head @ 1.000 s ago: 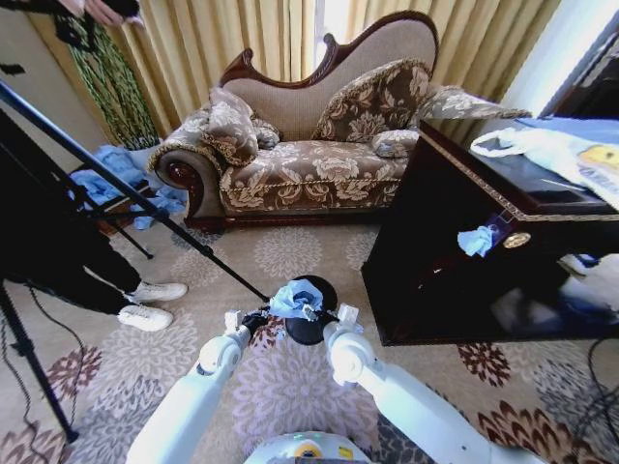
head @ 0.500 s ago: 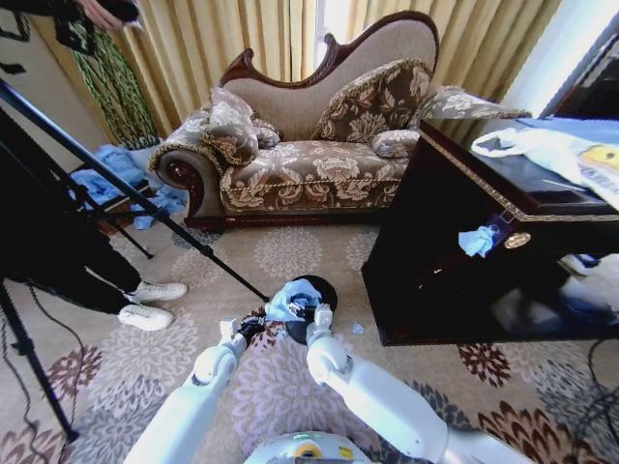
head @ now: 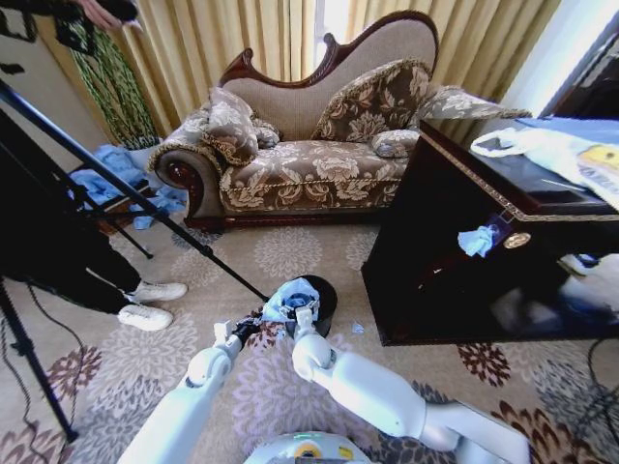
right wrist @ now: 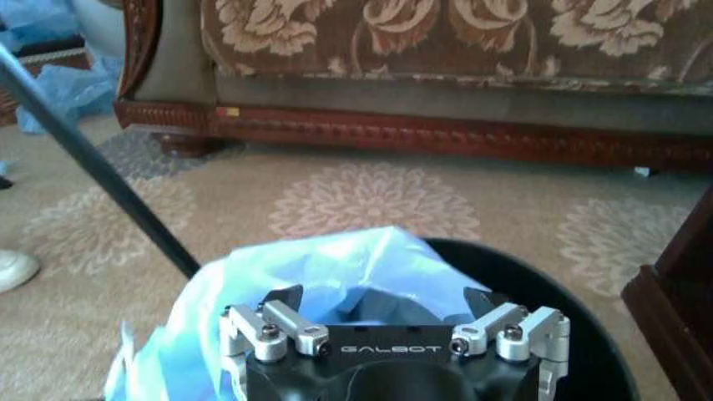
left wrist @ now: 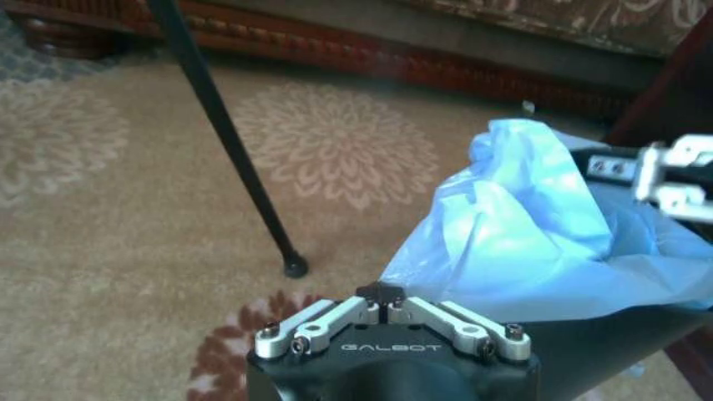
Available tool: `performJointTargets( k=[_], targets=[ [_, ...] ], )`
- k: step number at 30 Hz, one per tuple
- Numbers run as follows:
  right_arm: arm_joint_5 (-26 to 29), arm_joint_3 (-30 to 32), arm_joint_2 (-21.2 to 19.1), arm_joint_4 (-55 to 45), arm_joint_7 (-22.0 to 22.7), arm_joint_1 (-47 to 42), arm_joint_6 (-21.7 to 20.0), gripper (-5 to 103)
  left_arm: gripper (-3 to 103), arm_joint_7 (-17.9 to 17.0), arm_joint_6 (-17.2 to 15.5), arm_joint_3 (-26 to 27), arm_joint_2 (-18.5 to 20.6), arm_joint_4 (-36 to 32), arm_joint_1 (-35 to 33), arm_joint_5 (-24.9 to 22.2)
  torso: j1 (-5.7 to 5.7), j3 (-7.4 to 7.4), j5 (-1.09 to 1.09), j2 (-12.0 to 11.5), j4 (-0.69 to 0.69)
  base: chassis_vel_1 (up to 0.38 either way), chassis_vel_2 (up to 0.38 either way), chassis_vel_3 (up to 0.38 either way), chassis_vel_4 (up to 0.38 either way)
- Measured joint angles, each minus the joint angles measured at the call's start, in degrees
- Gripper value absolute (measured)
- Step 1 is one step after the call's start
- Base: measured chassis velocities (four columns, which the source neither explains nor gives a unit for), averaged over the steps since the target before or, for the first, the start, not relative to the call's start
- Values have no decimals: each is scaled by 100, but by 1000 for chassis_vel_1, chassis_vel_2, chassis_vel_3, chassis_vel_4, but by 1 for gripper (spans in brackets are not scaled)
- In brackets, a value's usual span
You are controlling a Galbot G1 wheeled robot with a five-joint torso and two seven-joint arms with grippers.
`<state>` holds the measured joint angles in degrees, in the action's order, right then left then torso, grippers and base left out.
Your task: Place a garbage bag over the trash bin.
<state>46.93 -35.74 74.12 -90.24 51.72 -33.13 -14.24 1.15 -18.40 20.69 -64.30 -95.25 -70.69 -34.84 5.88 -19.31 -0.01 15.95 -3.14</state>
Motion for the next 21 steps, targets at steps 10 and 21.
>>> performJointTargets(
  k=[10, 21],
  targets=[
    [63, 43, -178, -236, 119, -45, -67, 80, 0, -7, -42, 27, 57, -87, -94, 6, 0, 0, 1, 0, -2, 0, 0, 0, 0],
    [252, 22, -516, -661, 261, -61, -317, 79, 0, -16, -44, -3, 50, -2, -123, 44, 0, 0, 1, 0, -2, 0, 0, 0, 0]
  ],
)
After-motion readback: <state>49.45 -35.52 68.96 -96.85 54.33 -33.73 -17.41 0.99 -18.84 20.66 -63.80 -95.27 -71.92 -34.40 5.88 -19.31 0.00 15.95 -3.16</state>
